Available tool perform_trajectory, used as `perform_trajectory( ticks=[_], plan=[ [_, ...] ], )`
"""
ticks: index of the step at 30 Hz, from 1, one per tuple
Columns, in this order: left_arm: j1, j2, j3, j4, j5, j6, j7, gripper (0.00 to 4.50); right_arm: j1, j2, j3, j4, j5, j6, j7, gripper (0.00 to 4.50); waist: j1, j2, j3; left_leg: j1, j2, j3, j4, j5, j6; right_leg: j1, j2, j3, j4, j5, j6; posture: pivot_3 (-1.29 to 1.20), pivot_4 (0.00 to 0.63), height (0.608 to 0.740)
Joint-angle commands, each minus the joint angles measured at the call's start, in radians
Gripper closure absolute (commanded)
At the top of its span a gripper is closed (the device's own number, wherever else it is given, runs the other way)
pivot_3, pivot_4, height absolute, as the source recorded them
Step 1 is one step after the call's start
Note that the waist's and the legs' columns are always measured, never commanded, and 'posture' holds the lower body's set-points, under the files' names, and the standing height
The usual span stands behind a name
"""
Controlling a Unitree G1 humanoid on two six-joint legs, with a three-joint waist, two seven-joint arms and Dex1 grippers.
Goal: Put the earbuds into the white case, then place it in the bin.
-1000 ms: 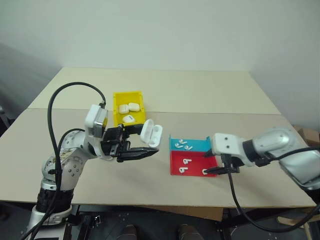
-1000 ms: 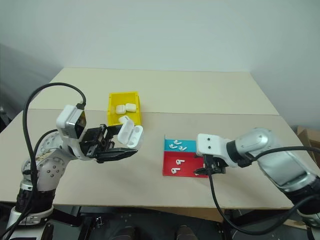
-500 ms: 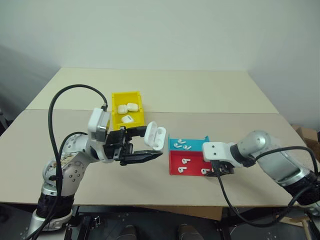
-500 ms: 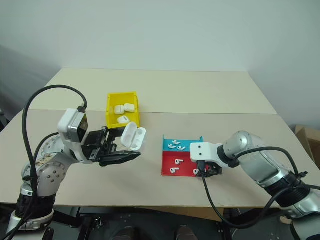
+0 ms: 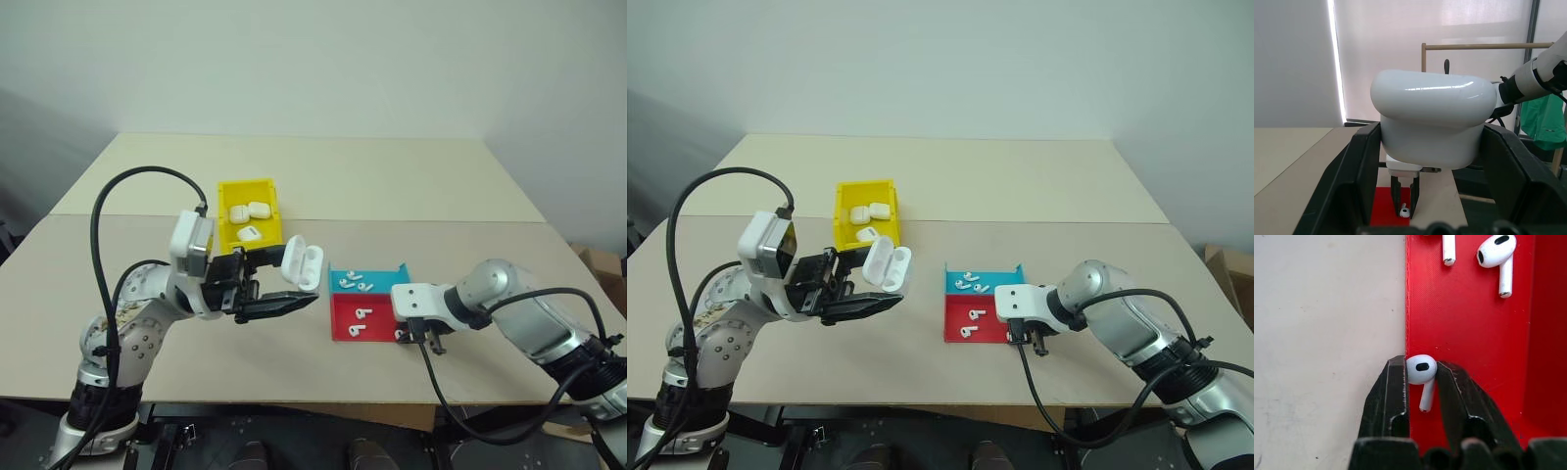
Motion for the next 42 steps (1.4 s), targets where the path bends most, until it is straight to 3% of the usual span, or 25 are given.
perform_trajectory(
  ticks=[1, 7, 12, 15, 19, 22, 30, 42],
  plan=[
    [-0.002, 0.011, 0.019, -0.031, -0.017, -0.007, 0.004, 1.73, 0.000, -0.005, -0.037, -0.022, 0.001, -0.007, 0.006, 3.87, 0.000, 0.000, 0.000, 0.000, 0.000, 0.000, 0.000, 0.000, 0.000, 0.000, 0.000, 0.000, 0.000, 0.000, 0.000, 0.00, 0.150, 0.740],
    [-0.003, 0.024, 0.023, -0.032, -0.028, -0.002, 0.000, 1.73, 0.005, -0.023, -0.109, -0.088, 0.073, 0.070, 0.022, 3.87, 0.000, 0.000, 0.000, 0.000, 0.000, 0.000, 0.000, 0.000, 0.000, 0.000, 0.000, 0.000, 0.000, 0.000, 0.000, 0.00, 0.150, 0.740],
    [-0.019, 0.024, 0.011, -0.019, -0.032, -0.004, -0.003, 1.73, 0.021, -0.024, -0.275, -0.194, 0.256, 0.225, 0.029, 3.87, 0.002, 0.000, 0.000, 0.000, 0.000, 0.000, 0.000, 0.000, 0.000, 0.000, 0.000, 0.000, 0.000, 0.000, 0.000, 0.00, 0.150, 0.740],
    [-0.039, 0.013, -0.002, 0.004, -0.021, -0.009, -0.003, 1.73, 0.016, 0.064, -0.447, -0.216, 0.385, 0.284, -0.058, 3.87, 0.002, 0.000, 0.000, 0.000, 0.000, -0.001, 0.000, 0.000, 0.000, 0.001, 0.000, 0.000, 0.000, 0.000, 0.000, 0.00, 0.150, 0.740],
    [-0.078, -0.013, -0.024, 0.054, 0.006, -0.019, 0.002, 1.73, -0.013, 0.327, -0.707, -0.256, 0.535, 0.213, -0.321, 3.87, -0.001, 0.000, 0.000, 0.001, 0.000, -0.002, 0.000, 0.000, 0.000, 0.003, 0.001, -0.001, 0.000, 0.000, 0.000, 0.00, 0.150, 0.740],
    [-0.129, -0.032, -0.040, 0.118, 0.033, -0.026, 0.000, 1.73, -0.037, 0.449, -0.782, -0.306, 0.639, 0.243, -0.456, 3.87, 0.000, 0.000, 0.000, 0.001, 0.000, -0.003, 0.000, 0.000, 0.000, 0.003, 0.001, -0.003, 0.000, 0.000, 0.000, 0.00, 0.150, 0.740],
    [-0.214, -0.082, -0.078, 0.224, 0.091, -0.047, -0.044, 1.73, -0.036, 0.578, -0.747, -0.411, 0.856, 0.285, -0.650, 3.87, 0.001, 0.000, 0.000, -0.002, 0.000, -0.007, -0.001, 0.000, 0.000, 0.003, 0.000, -0.007, -0.002, 0.000, 0.000, 0.00, 0.150, 0.740],
    [-0.244, -0.086, -0.066, 0.260, 0.103, -0.059, -0.079, 1.73, 0.032, 0.548, -0.620, -0.427, 0.868, 0.244, -0.684, 3.87, -0.002, 0.001, 0.000, -0.002, 0.000, -0.008, -0.001, 0.000, 0.000, 0.003, 0.000, -0.008, -0.002, 0.000, 0.000, 0.00, 0.150, 0.740]
  ],
)
